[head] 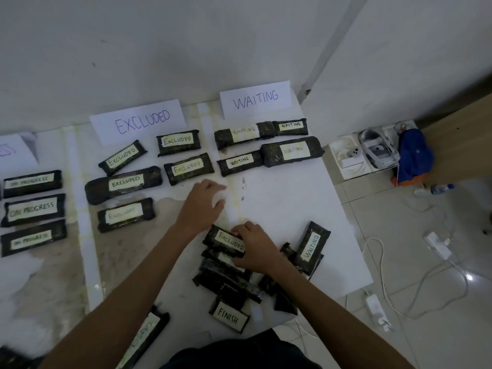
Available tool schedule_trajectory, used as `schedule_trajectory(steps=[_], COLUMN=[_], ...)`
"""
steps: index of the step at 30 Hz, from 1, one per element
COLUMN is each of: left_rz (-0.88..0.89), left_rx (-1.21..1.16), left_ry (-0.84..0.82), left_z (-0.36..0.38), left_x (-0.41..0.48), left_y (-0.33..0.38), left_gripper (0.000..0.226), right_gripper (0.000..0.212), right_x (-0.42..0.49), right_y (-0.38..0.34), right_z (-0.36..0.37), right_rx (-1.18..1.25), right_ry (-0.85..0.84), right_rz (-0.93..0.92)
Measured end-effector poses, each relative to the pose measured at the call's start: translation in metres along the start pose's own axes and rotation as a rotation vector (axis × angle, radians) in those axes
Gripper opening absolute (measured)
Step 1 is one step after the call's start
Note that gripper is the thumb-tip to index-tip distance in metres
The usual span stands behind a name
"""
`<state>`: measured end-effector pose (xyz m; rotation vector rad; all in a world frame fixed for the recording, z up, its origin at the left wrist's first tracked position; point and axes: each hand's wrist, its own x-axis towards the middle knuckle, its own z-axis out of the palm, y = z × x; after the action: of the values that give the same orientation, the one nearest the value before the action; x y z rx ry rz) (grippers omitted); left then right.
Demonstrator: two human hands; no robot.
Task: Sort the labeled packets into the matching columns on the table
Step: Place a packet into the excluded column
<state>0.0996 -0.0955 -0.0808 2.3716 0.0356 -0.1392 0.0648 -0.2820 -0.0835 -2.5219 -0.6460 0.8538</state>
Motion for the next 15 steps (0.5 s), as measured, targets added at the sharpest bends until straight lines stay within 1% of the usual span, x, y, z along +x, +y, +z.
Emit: schedule_trajectory(steps=[4, 7, 10, 13, 15], left_rz=[-0.068, -0.105, -0.124, -0.152, -0.177], left_rx=[-0.024, -0.027, -0.038, -0.003, 0.046], left_ry=[-0.116, -0.137, -0.097, 0.013, 0.067], left_z=[-0.004, -0.012, -0.024, -0.040, -0.049], left_x=[-0.065, -0.098, -0.119, -0.127, -0.128], left_y=[-0.006, -0.013, -0.020, -0.031, -0.042], left_gripper=[0.040, 0.048, 0.051, 0.049, 0.052], right_gripper=[0.068, 0.063, 0.057, 0.058, 0.058], right_x=[-0.004, -0.008, -0.007, 0.003, 0.015], right_y=[-0.012, -0.022, -0.032, -0.043, -0.052], right_z=[-0.009, -0.014, -0.013, -0.015, -0.018], right_rx=[-0.061, -0.100, -0.150, -0.187, -0.222], right_ry=[0.020, 0.048, 0.075, 0.098, 0.117], right_rz=[-0.011, -0.064, -0.111, -0.127, -0.137])
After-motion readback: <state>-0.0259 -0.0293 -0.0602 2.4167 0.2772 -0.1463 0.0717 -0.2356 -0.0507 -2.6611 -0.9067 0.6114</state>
